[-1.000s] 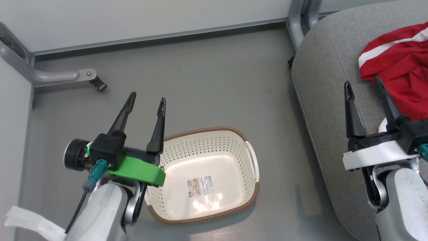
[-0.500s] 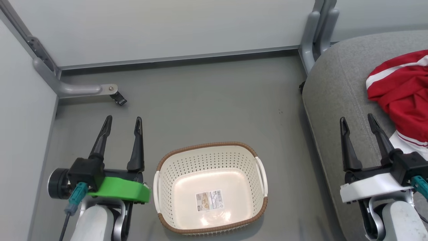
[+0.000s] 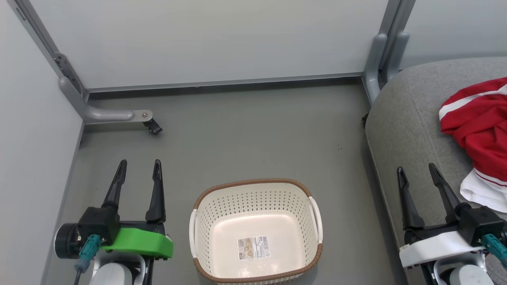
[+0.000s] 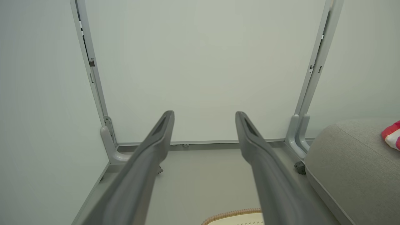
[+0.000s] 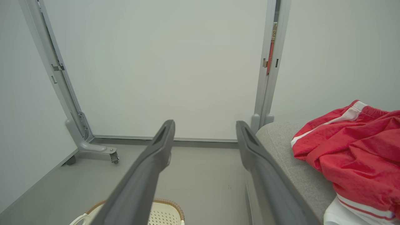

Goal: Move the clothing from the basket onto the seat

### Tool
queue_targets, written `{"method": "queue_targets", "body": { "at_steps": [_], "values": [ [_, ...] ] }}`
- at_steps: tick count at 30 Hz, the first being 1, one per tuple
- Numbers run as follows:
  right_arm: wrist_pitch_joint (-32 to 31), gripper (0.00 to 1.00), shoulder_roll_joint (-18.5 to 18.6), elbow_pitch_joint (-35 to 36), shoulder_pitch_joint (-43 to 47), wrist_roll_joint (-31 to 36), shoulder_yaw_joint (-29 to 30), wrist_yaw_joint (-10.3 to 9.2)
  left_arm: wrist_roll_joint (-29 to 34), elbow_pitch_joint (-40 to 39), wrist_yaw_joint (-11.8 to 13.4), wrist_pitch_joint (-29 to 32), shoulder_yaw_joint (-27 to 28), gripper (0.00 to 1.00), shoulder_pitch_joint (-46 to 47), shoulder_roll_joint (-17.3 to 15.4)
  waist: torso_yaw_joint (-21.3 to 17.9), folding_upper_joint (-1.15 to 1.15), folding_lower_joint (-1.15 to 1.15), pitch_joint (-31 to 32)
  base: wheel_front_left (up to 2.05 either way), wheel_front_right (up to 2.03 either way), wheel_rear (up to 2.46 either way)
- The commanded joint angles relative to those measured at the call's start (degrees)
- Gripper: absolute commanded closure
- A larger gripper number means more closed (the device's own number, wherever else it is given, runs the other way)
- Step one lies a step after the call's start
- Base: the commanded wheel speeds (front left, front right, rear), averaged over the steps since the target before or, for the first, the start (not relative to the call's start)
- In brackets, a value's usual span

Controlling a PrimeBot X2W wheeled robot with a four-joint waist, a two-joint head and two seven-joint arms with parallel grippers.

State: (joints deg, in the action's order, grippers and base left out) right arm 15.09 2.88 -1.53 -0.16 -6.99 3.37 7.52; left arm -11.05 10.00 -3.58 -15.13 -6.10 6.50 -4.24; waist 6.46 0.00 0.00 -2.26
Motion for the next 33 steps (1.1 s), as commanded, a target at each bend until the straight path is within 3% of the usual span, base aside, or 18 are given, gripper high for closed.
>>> {"method": "queue_targets", "body": {
  "at_steps": [1, 18, 19, 23, 33],
  "values": [
    [0.1, 0.00, 0.1, 0.0, 1.0, -0.6, -0.1, -0.06, 0.1, 0.2, -0.6, 0.0, 0.3, 0.00, -1.0, 0.3, 0.3, 0.00, 0.00, 0.3, 0.00, 0.00, 0.00],
    [0.1, 0.00, 0.1, -1.4, 0.8, -2.5, -0.8, -0.06, 3.0, 1.4, -1.8, 0.0, 1.8, 0.00, -2.3, 1.2, 0.9, 0.00, 0.00, 1.2, 0.00, 0.00, 0.00],
    [0.0, 1.00, -0.1, -1.4, 0.5, -2.2, -0.8, 0.00, 2.2, 1.5, -1.5, 0.0, 1.6, 1.00, -1.3, 1.2, 0.9, 0.00, 0.00, 1.3, 0.00, 0.00, 0.00],
    [-0.1, 1.00, -0.6, -3.5, 1.1, -2.2, -0.9, 0.00, 2.0, 3.6, -1.5, 0.1, 1.5, 1.00, -1.8, 1.3, 0.9, 0.00, 0.00, 1.3, 0.00, 0.00, 0.00],
    [-3.1, 1.00, -0.5, -4.7, 0.0, -13.6, -0.3, 0.00, -9.4, 3.8, -1.8, 3.1, 3.2, 1.00, -1.4, 1.3, 0.3, 0.00, 0.00, 1.3, 0.00, 0.00, 0.00]
  ]
}}
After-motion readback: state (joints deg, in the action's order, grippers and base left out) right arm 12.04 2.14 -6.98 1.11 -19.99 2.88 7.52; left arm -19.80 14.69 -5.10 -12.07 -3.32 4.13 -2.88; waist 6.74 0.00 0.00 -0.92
